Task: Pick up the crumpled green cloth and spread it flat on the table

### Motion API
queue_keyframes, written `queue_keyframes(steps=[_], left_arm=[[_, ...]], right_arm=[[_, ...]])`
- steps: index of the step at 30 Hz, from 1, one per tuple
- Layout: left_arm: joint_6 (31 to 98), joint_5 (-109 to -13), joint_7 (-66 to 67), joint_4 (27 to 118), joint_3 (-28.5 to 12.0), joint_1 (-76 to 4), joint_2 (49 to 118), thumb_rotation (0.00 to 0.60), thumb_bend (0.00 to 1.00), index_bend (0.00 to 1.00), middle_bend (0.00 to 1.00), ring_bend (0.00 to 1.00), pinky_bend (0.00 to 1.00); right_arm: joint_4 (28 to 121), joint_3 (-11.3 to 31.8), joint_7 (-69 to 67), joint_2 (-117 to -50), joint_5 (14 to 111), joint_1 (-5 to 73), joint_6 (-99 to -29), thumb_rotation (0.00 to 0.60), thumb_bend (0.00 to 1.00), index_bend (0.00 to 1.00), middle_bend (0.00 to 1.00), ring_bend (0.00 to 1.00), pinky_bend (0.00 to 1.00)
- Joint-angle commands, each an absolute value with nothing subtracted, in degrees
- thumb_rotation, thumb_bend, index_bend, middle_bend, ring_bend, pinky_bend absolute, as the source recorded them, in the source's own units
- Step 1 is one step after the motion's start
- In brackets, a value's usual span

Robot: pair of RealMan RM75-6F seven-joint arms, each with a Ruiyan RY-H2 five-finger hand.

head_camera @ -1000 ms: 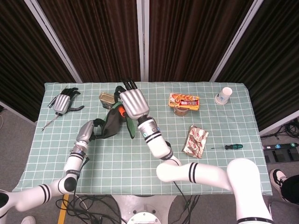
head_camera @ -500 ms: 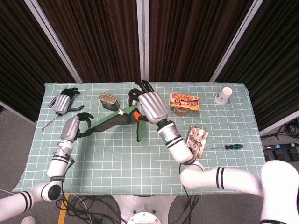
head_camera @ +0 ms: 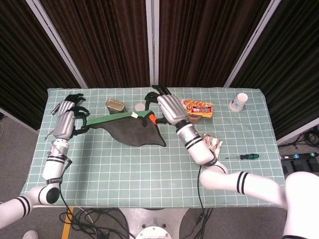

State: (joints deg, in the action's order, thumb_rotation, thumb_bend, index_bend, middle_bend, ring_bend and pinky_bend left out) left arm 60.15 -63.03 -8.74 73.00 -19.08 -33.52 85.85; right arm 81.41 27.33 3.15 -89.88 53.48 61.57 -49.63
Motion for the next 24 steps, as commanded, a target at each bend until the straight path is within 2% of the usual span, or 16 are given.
queue_keyframes(steps=[1,6,15,24], left_arm=[[62.3,-63.06,-6.43,66.63,-21.07,-36.25,89.39,0.6,0.56,0.82,0.46,0.28,0.28],[63.4,-65.12,-7.06,64.6,-19.64,-35.84,89.91,0.6,0.55,0.82,0.46,0.28,0.28],[67.23,-74.47,-5.35,63.49,-10.27,-32.37,91.11,0.6,0.54,0.82,0.46,0.28,0.29],[67.67,-82.67,-3.4,65.8,-2.26,-30.37,90.1,0.6,0.53,0.8,0.45,0.28,0.28]], right_arm=[[75.05,28.82,-3.65,-92.51,57.16,63.35,-47.37,0.6,0.52,0.76,0.3,0.05,0.0],[70.81,26.95,-10.13,-93.55,62.78,63.34,-45.93,0.6,0.52,0.76,0.3,0.05,0.0],[66.85,18.92,-22.03,-95.27,73.48,61.09,-43.44,0.6,0.52,0.76,0.3,0.04,0.0],[67.68,11.48,-27.55,-96.32,81.23,57.67,-46.08,0.6,0.52,0.76,0.3,0.04,0.0]])
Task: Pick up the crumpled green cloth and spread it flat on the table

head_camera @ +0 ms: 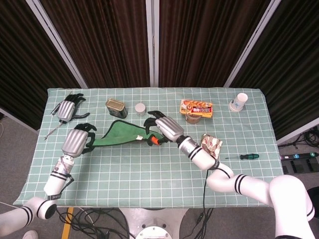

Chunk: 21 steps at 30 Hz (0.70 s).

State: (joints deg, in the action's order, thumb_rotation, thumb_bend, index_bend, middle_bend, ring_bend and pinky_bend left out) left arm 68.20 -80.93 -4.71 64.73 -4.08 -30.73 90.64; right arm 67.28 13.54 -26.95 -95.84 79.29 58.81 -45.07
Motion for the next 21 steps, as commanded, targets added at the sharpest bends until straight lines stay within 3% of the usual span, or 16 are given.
queue_keyframes(steps=[1,15,19,21], left_arm=[[67.21,-83.11,-2.8,66.3,-1.74,-30.42,89.9,0.6,0.53,0.79,0.44,0.28,0.28],[61.39,-86.07,4.84,71.17,3.61,-30.4,88.99,0.582,0.46,0.7,0.41,0.28,0.28],[58.25,-84.92,7.44,73.25,4.48,-30.58,88.0,0.551,0.37,0.56,0.36,0.28,0.28],[57.77,-84.5,8.54,74.06,4.42,-30.57,87.8,0.546,0.25,0.51,0.35,0.28,0.28]], right_arm=[[67.88,10.74,-27.5,-96.49,81.88,57.36,-46.41,0.6,0.52,0.76,0.3,0.04,0.0],[69.15,2.36,-21.17,-97.88,89.32,54.11,-49.97,0.6,0.52,0.76,0.3,0.04,0.0],[68.4,0.67,-18.12,-98.77,90.69,53.38,-50.5,0.6,0.52,0.76,0.3,0.03,0.0],[68.2,0.01,-16.93,-99.14,91.23,53.09,-50.66,0.6,0.52,0.76,0.29,0.03,0.0]])
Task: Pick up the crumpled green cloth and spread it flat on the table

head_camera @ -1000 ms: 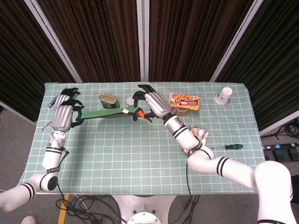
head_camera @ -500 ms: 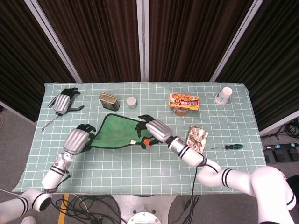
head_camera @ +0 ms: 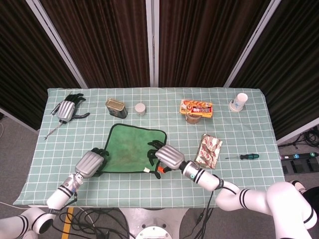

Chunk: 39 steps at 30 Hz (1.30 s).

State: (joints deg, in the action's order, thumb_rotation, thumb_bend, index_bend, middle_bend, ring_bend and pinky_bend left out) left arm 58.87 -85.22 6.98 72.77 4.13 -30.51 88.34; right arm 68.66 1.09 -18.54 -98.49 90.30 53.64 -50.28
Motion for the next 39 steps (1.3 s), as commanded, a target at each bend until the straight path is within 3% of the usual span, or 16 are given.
queue_keyframes(steps=[1,7,13,16,17,19,20,21,23,24,28,33,35,37,39], left_arm=[[57.45,-84.18,9.25,74.55,4.35,-30.57,87.64,0.541,0.2,0.49,0.35,0.28,0.28],[55.62,-82.49,12.0,77.85,4.28,-30.64,85.92,0.41,0.04,0.4,0.33,0.28,0.28],[55.92,-81.94,12.98,80.52,4.52,-29.93,84.14,0.282,0.0,0.35,0.31,0.28,0.28],[55.88,-81.95,13.03,81.59,3.81,-30.37,83.42,0.246,0.0,0.34,0.3,0.26,0.28],[56.23,-82.29,12.64,81.68,3.39,-30.56,83.45,0.243,0.0,0.34,0.3,0.26,0.28],[57.06,-82.86,11.99,81.2,2.75,-30.68,83.83,0.241,0.0,0.34,0.3,0.25,0.28],[57.26,-82.94,11.74,81.06,2.6,-30.67,83.9,0.24,0.0,0.34,0.3,0.25,0.28],[57.33,-82.86,11.45,81.03,2.4,-30.68,83.91,0.241,0.0,0.34,0.3,0.25,0.28],[57.44,-82.61,11.04,81.06,2.03,-30.68,83.76,0.242,0.0,0.34,0.3,0.25,0.28],[57.47,-82.47,10.93,81.08,1.91,-30.64,83.66,0.239,0.0,0.34,0.3,0.26,0.28],[57.87,-81.5,10.37,81.53,1.1,-30.4,83.11,0.232,0.0,0.34,0.3,0.25,0.28],[59.18,-79.31,9.17,82.19,-0.17,-29.28,82.27,0.234,0.0,0.34,0.3,0.26,0.28],[60.45,-77.99,8.32,82.35,-1.04,-28.4,81.93,0.277,0.0,0.34,0.3,0.26,0.28],[62.05,-76.69,7.82,82.34,-1.9,-27.37,81.68,0.392,0.0,0.34,0.3,0.26,0.28],[64.03,-74.58,7.02,82.56,-3.07,-25.89,81.29,0.551,0.0,0.34,0.3,0.26,0.28]], right_arm=[[68.11,-0.37,-16.17,-99.3,91.58,52.96,-50.73,0.6,0.52,0.76,0.29,0.03,0.0],[67.56,-1.81,-13.09,-99.96,92.9,52.1,-51.39,0.6,0.52,0.76,0.28,0.02,0.0],[67.1,-2.84,-10.36,-99.99,93.85,51.3,-51.97,0.6,0.51,0.73,0.26,0.01,0.0],[67.21,-3.48,-7.72,-99.98,94.3,50.65,-52.32,0.599,0.39,0.65,0.23,0.0,0.0],[67.6,-3.64,-6.63,-99.87,94.05,50.3,-52.16,0.593,0.31,0.56,0.21,0.0,0.0],[67.99,-3.96,-4.24,-99.68,93.82,49.86,-51.76,0.527,0.09,0.2,0.16,0.0,0.0],[68.34,-4.03,-3.38,-99.55,93.57,49.62,-51.56,0.489,0.04,0.15,0.14,0.0,0.0],[68.8,-4.11,-2.63,-99.35,93.32,49.37,-51.42,0.428,0.0,0.16,0.11,0.0,0.0],[70.02,-4.19,-0.76,-98.72,92.93,48.71,-51.58,0.331,0.0,0.21,0.06,0.0,0.0],[70.49,-4.2,-0.01,-98.41,92.85,48.39,-51.87,0.292,0.0,0.15,0.04,0.0,0.0],[73.09,-4.35,2.44,-96.56,91.98,47.05,-52.36,0.221,0.0,0.02,0.0,0.0,0.0],[76.91,-4.63,5.36,-92.79,91.3,44.96,-54.26,0.213,0.0,0.0,0.0,0.0,0.0],[78.82,-4.43,6.15,-90.75,91.06,43.41,-56.71,0.227,0.0,0.0,0.0,0.0,0.0],[80.71,-3.77,6.87,-88.9,90.11,41.43,-59.74,0.35,0.0,0.0,0.0,0.0,0.0],[82.59,-2.79,7.82,-86.85,88.58,38.63,-63.9,0.525,0.0,0.0,0.01,0.0,0.0]])
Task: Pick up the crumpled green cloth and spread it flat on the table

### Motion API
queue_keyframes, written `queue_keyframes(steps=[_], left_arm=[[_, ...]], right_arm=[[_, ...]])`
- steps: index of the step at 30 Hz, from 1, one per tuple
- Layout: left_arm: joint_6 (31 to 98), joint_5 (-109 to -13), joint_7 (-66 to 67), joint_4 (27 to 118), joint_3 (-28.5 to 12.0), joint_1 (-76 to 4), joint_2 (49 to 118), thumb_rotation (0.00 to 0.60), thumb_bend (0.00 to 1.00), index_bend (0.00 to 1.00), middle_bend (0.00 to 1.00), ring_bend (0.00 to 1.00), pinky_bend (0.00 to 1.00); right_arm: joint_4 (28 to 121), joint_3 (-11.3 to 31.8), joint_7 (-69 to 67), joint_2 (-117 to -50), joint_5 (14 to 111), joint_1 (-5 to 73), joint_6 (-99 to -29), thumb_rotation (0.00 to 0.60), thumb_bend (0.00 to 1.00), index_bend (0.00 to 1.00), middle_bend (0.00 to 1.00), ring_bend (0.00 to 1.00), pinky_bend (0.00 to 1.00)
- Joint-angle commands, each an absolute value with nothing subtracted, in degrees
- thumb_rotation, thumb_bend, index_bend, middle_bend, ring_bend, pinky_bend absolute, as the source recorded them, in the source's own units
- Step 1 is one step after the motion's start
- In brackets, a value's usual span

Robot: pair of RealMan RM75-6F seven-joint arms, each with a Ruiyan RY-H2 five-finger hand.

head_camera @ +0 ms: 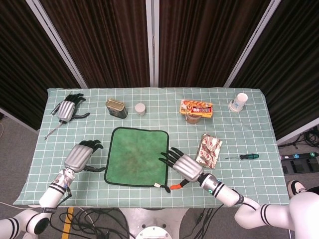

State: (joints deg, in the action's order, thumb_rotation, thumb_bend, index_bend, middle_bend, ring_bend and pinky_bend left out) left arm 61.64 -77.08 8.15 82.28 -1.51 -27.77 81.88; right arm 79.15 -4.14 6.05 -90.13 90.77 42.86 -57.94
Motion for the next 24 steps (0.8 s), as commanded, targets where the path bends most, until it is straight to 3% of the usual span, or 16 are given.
queue_keyframes(steps=[1,7,17,24], left_arm=[[65.02,-73.23,6.55,82.81,-3.75,-25.04,80.99,0.587,0.0,0.34,0.3,0.26,0.28],[69.69,-68.12,5.7,84.66,-5.79,-20.85,79.0,0.6,0.03,0.34,0.3,0.26,0.28],[84.25,-68.3,10.89,91.01,-3.88,-11.27,76.59,0.6,0.04,0.34,0.3,0.26,0.28],[88.46,-70.23,13.4,95.79,-1.61,-7.18,75.19,0.6,0.04,0.34,0.3,0.25,0.28]], right_arm=[[83.55,-2.18,8.36,-85.79,87.54,36.92,-66.32,0.573,0.0,0.02,0.03,0.0,0.0],[88.11,0.34,8.73,-79.26,82.14,30.05,-74.36,0.6,0.06,0.19,0.15,0.04,0.03],[93.39,-1.72,3.6,-69.38,79.4,16.24,-87.02,0.6,0.06,0.14,0.13,0.0,0.0],[94.99,-2.91,-0.4,-66.95,79.66,9.38,-91.99,0.6,0.06,0.12,0.11,0.0,0.0]])
